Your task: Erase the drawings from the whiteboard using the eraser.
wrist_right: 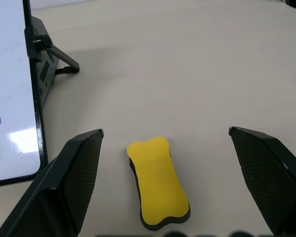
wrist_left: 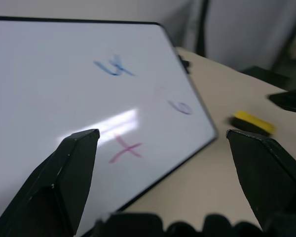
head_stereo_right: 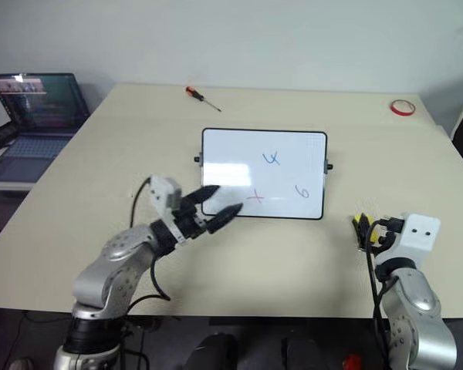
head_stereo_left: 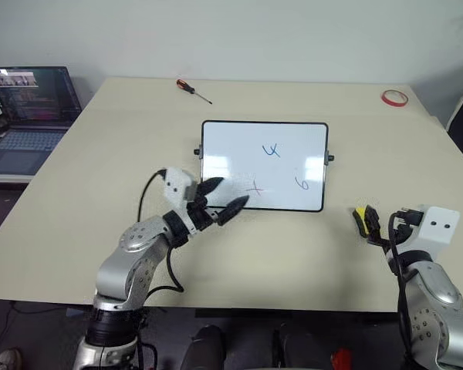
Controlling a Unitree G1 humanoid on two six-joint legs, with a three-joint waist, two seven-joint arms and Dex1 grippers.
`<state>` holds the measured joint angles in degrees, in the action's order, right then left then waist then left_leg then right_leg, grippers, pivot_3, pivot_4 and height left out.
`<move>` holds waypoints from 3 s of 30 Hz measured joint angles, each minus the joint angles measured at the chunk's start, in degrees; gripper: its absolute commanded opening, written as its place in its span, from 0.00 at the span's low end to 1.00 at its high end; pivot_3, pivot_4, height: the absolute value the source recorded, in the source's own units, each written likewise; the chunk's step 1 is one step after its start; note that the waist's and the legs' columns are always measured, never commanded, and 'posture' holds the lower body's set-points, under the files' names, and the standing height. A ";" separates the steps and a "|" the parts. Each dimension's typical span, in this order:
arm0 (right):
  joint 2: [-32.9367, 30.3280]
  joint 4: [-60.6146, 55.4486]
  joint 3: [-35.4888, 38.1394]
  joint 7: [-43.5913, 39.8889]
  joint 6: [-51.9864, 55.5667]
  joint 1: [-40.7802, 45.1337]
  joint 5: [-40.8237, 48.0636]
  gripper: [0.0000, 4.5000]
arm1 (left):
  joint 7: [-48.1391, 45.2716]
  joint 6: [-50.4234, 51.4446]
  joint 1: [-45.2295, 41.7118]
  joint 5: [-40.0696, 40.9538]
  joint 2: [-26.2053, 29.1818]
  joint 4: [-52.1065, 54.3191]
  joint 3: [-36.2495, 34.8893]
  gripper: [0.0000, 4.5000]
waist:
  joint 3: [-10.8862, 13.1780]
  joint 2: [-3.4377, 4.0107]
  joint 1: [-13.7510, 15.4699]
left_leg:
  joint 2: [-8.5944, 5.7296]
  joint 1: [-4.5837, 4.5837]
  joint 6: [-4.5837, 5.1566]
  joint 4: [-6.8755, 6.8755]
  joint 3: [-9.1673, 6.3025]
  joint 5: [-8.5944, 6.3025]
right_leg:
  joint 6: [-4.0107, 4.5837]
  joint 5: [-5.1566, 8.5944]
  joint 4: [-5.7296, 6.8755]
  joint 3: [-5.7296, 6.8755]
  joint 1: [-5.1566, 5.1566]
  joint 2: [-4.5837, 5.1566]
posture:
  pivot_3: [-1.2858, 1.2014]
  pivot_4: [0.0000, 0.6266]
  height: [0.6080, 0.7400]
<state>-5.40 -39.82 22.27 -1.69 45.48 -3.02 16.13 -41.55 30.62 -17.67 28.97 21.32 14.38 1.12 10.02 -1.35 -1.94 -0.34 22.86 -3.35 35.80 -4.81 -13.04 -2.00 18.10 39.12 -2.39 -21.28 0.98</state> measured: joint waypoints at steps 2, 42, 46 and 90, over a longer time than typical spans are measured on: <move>0.50 0.01 0.68 0.43 0.77 0.49 1.61 0.99 | -4.58 0.12 -3.62 0.16 0.98 -2.81 2.58 1.00 | 0.00 0.00 0.07 | -0.01 0.00 0.00 0.02 0.00 0.00 | 0.00 0.00 0.00 0.00 0.02 0.00 | 0.52 0.24 1.00; -7.54 16.72 -3.76 -2.61 -0.77 4.29 5.68 0.99 | -25.24 -16.82 -15.92 -13.86 -0.90 -22.91 18.61 1.00 | 0.00 0.01 0.04 | -0.02 0.04 0.03 0.04 0.03 0.00 | -0.01 0.00 0.01 -0.05 -0.02 0.00 | 0.52 0.24 1.00; -7.58 18.37 -4.33 -3.29 -1.42 5.25 5.38 0.99 | -24.72 -16.28 -15.32 -13.87 -0.45 -21.67 18.52 1.00 | 0.00 0.01 0.03 | -0.02 0.04 0.03 0.04 0.02 0.00 | -0.01 0.00 0.02 -0.04 -0.03 0.00 | 0.52 0.24 1.00; -7.48 19.77 -6.44 -1.90 -10.36 7.36 0.62 0.27 | -5.09 -17.04 -14.66 -19.14 -3.99 -17.08 12.77 1.00 | -0.01 0.03 0.01 | -0.02 0.02 0.03 0.08 0.03 0.00 | -0.01 -0.01 0.06 -0.06 -0.02 0.02 | 0.52 0.24 1.00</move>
<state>-12.88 -20.05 15.83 -3.59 35.12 4.35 16.75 -46.64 13.58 -32.33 9.83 17.33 -2.70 13.89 10.01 -1.32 -1.94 -0.36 22.88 -3.33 35.88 -4.78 -13.04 -2.01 18.10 39.18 -2.45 -21.30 0.99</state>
